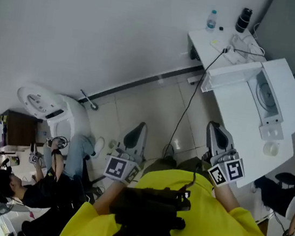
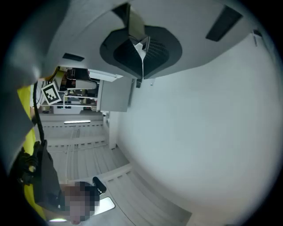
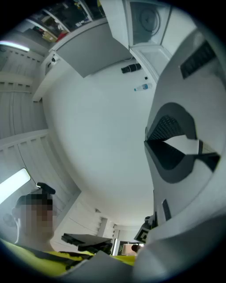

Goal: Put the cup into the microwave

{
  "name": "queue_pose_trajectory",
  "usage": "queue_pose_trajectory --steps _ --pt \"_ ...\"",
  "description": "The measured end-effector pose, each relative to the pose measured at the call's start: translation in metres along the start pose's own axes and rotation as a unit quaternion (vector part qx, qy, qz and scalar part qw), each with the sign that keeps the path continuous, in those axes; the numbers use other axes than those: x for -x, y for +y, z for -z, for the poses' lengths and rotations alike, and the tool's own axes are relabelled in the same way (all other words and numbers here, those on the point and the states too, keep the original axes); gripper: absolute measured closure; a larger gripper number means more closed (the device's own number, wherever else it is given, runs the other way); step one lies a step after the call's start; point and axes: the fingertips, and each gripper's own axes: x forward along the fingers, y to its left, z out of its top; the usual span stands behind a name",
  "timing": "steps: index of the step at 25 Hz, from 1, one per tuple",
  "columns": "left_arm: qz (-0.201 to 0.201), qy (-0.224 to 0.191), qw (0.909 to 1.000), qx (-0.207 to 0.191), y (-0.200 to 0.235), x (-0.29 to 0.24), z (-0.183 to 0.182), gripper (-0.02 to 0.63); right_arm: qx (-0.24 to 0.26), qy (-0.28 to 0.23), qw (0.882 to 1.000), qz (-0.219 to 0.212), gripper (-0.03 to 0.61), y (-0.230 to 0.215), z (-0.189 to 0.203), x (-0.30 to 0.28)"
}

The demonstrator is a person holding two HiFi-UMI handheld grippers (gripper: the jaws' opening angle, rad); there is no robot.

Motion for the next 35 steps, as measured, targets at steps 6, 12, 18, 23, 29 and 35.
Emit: queue_pose_trajectory --steps 6,12,18,23,29,35 --pt "0.119 0.017 0.9916 -0.05 -0.037 -0.111 -0.002 0.512 -0.015 -0.009 0.996 0.084 0.574 -0.088 0.006 0.003" --pt "0.304 0.046 0.9484 -0.078 -0.154 -0.202 0.034 0.361 -0.044 -0.065 0.964 0.254 0.574 -0.176 0.008 0.1" --pt "0.427 0.084 0.8955 -0.094 -0.308 -0.266 0.085 0.281 -0.06 -0.104 0.915 0.386 0.574 -0.237 0.005 0.232" --pt "0.487 0.099 0.8642 -0.077 -0.405 -0.291 0.137 0.279 -0.063 -0.12 0.874 0.467 0.574 -0.268 0.026 0.321" --pt "0.503 0.147 0.8457 -0.103 -0.465 -0.32 0.226 0.281 -0.082 -0.135 0.837 0.525 0.574 -0.289 0.037 0.367" --pt "0.486 0.244 0.8294 -0.127 -0.52 -0.364 0.375 0.284 -0.145 -0.08 0.824 0.541 0.574 -0.3 0.092 0.36"
